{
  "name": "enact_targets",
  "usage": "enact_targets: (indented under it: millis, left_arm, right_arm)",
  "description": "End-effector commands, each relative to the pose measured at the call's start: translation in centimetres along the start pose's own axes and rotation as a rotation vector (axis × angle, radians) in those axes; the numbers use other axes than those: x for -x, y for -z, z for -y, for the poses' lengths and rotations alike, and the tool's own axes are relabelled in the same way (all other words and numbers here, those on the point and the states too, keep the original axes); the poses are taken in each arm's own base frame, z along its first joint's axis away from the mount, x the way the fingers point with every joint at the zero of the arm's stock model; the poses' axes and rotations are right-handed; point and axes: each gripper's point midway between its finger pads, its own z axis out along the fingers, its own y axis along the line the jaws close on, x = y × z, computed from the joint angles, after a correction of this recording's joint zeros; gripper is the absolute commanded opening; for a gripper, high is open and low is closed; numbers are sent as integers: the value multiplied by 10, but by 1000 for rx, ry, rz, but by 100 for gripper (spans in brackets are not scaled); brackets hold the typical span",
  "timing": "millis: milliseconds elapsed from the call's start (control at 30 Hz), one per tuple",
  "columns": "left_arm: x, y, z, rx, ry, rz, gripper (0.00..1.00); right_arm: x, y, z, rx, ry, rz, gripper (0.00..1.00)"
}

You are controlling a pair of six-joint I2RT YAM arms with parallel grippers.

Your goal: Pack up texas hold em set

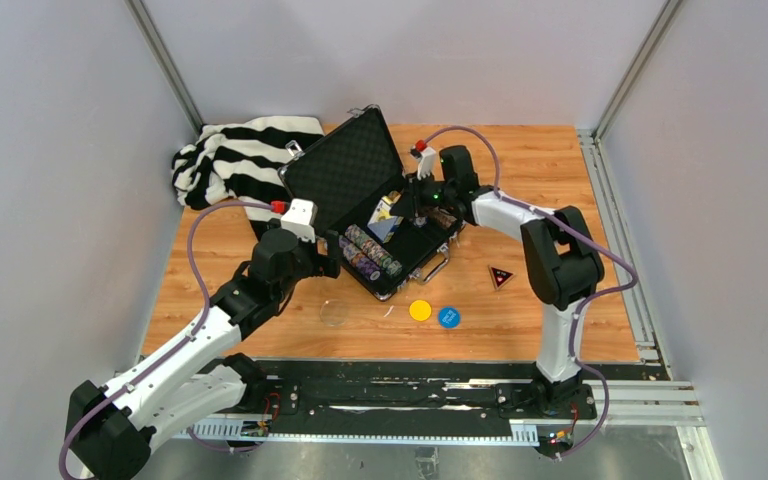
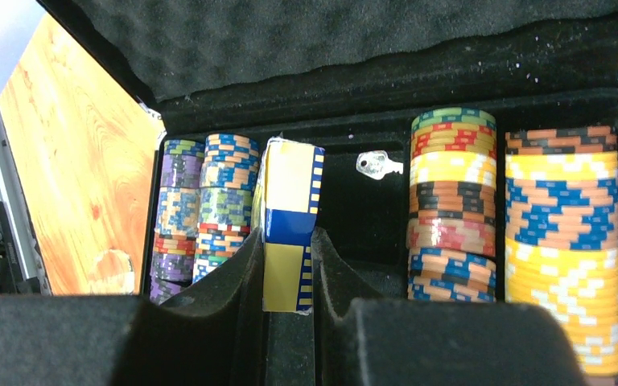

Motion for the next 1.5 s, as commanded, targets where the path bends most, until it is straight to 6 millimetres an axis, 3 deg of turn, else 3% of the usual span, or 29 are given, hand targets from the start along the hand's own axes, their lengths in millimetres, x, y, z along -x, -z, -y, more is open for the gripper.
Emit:
enact_targets:
  millis: [0, 100, 367, 533, 767, 1067, 1467]
  left_arm:
    - [4, -1, -1, 0, 2, 25, 98]
    - [2, -5, 2, -13, -1, 15, 98]
    - [7, -6, 12, -66, 12, 33, 98]
    - [8, -5, 13, -70, 1, 32, 98]
    - [1, -7, 13, -74, -1, 13, 98]
    - [-4, -9, 12, -68, -8, -1, 98]
    - [-7, -16, 18, -94, -12, -10, 98]
  right_arm:
    - [5, 20, -15, 9, 31, 56, 1]
    - [16, 38, -22, 46, 14, 96, 1]
    - [-5, 59, -17, -2, -6, 102, 1]
    - [-20, 67, -2, -64, -17, 68, 1]
    - [-37, 68, 12, -106, -33, 34, 1]
    - [-67, 53, 25, -97, -99, -79, 1]
    - [-77, 74, 12, -120, -67, -144, 1]
